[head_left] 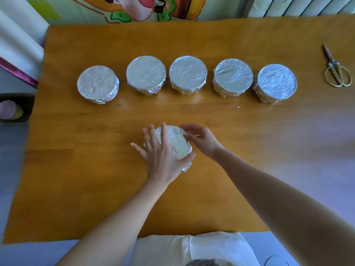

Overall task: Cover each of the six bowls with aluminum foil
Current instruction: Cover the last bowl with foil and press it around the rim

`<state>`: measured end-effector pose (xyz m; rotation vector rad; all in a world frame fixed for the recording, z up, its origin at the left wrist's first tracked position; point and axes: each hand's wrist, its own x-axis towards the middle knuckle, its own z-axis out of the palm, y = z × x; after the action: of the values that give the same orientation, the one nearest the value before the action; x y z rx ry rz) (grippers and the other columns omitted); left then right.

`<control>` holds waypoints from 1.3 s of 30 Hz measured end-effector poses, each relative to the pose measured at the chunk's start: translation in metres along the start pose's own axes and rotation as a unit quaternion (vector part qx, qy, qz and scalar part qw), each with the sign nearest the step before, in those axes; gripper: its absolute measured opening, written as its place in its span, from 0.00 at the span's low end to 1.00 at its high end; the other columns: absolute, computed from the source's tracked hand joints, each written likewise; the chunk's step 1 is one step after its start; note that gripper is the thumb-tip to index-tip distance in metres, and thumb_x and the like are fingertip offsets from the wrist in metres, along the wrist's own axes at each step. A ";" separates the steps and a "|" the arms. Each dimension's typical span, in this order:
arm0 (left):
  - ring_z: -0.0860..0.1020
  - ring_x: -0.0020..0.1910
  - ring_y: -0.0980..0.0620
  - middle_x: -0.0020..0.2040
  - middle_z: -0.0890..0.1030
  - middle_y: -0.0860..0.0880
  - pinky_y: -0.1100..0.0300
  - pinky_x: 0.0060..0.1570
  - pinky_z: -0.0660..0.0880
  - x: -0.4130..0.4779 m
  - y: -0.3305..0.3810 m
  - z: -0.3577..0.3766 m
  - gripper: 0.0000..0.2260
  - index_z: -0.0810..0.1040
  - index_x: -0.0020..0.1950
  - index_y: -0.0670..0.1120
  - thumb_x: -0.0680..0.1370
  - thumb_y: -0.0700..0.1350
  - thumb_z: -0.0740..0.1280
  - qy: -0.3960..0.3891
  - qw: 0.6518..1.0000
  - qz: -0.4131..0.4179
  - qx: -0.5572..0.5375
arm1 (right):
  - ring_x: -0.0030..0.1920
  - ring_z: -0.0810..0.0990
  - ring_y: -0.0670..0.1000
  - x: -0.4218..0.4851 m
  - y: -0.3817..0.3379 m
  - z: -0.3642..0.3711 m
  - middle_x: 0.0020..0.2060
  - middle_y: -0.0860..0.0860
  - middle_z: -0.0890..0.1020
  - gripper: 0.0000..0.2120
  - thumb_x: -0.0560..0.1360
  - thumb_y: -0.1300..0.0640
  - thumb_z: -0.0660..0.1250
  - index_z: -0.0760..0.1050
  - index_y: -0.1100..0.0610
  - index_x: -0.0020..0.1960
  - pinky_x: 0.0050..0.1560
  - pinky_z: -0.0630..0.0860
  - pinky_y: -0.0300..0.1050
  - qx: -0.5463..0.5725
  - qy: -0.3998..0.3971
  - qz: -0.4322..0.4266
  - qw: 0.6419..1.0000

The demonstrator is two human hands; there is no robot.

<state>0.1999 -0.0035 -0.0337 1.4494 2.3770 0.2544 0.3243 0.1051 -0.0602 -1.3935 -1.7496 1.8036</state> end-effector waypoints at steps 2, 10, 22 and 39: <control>0.44 0.80 0.36 0.82 0.47 0.43 0.28 0.69 0.36 0.002 -0.007 -0.003 0.53 0.49 0.82 0.52 0.66 0.79 0.58 0.011 0.997 0.069 0.037 | 0.53 0.82 0.48 0.004 -0.002 0.000 0.54 0.53 0.83 0.10 0.78 0.61 0.68 0.76 0.58 0.58 0.57 0.78 0.43 0.009 0.000 -0.007 1.000; 0.57 0.78 0.39 0.81 0.58 0.50 0.33 0.66 0.62 0.018 -0.021 0.011 0.42 0.54 0.80 0.58 0.70 0.70 0.64 -0.017 0.964 0.212 0.160 | 0.51 0.82 0.46 -0.013 0.003 -0.004 0.49 0.52 0.84 0.06 0.78 0.62 0.66 0.79 0.58 0.54 0.54 0.76 0.40 0.053 0.019 0.008 0.998; 0.57 0.77 0.38 0.80 0.59 0.50 0.34 0.65 0.59 0.016 -0.018 0.015 0.40 0.59 0.79 0.57 0.68 0.66 0.65 -0.005 0.968 0.191 0.163 | 0.41 0.81 0.42 -0.041 0.019 -0.004 0.42 0.47 0.84 0.08 0.71 0.65 0.75 0.81 0.56 0.47 0.46 0.74 0.33 -0.006 0.040 -0.034 0.999; 0.57 0.77 0.38 0.80 0.59 0.49 0.33 0.65 0.60 0.016 -0.017 0.015 0.42 0.58 0.79 0.57 0.67 0.64 0.66 -0.010 0.967 0.186 0.171 | 0.37 0.80 0.44 -0.041 0.029 0.008 0.38 0.46 0.84 0.05 0.73 0.63 0.72 0.83 0.54 0.45 0.43 0.74 0.38 -0.040 0.086 -0.024 0.995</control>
<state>0.1846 0.0029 -0.0560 2.0460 2.1917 -0.0905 0.3509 0.0627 -0.0691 -1.4759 -1.7667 1.5557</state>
